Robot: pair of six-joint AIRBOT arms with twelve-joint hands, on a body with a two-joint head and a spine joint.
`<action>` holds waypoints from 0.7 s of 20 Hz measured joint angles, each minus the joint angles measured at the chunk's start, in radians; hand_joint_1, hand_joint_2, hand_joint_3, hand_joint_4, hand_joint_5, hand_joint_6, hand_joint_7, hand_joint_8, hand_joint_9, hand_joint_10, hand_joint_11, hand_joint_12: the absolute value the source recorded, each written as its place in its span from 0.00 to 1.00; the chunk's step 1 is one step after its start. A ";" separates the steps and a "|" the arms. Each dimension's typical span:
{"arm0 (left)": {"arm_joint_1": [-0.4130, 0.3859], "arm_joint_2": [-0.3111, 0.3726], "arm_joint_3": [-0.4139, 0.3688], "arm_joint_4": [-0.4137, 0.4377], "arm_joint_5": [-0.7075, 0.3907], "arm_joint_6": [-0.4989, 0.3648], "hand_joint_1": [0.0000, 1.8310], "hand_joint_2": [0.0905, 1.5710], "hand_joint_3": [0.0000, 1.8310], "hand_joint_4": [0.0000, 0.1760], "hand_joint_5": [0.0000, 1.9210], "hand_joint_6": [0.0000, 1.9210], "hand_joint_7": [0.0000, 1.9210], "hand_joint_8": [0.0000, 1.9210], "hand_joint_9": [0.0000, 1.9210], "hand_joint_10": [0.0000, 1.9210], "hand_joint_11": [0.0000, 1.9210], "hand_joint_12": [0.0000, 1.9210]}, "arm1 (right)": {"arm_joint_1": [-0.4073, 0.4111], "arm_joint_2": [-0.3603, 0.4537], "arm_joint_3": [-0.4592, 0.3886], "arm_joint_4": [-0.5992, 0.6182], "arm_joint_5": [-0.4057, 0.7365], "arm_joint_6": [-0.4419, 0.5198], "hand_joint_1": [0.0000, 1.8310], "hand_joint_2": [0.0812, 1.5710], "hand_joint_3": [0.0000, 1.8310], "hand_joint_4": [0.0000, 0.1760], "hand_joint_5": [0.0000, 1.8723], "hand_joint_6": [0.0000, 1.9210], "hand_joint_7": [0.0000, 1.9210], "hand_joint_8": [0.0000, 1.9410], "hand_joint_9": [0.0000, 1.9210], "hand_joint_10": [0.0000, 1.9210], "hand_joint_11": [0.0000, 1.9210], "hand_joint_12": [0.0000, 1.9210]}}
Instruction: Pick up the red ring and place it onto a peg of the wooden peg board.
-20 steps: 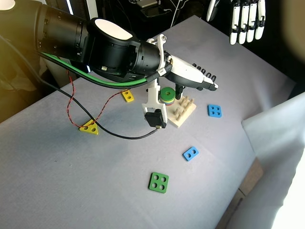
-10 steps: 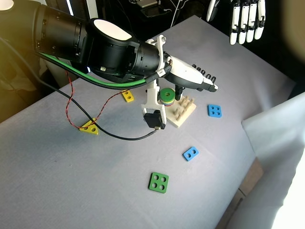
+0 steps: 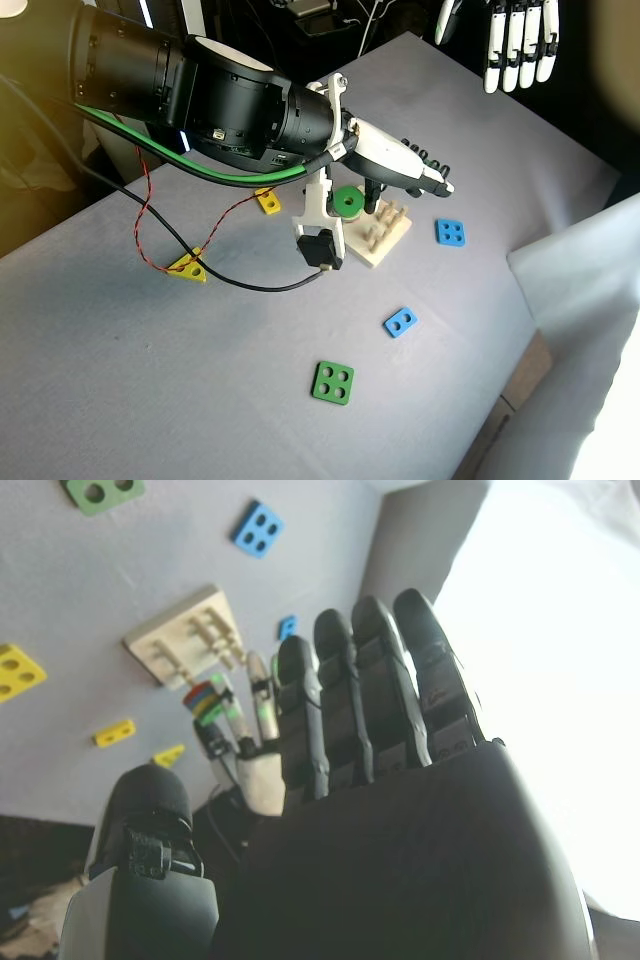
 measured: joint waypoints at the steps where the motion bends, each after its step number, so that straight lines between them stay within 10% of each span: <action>1: 0.000 0.000 0.000 0.000 -0.002 0.000 0.00 0.79 0.00 0.00 0.20 0.00 0.19 0.00 0.15 0.00 0.00 0.28 | 0.002 0.000 0.000 -0.003 0.000 0.000 0.58 0.64 0.00 1.00 0.62 0.35 0.13 0.00 0.01 0.00 0.00 0.00; 14: 0.000 0.000 0.000 0.000 -0.001 0.000 0.00 0.80 0.00 0.00 0.20 0.00 0.19 0.00 0.15 0.00 0.00 0.27 | -0.008 -0.007 0.000 -0.095 0.007 0.004 0.59 0.63 0.00 1.00 0.63 0.34 0.15 0.00 0.02 0.00 0.00 0.00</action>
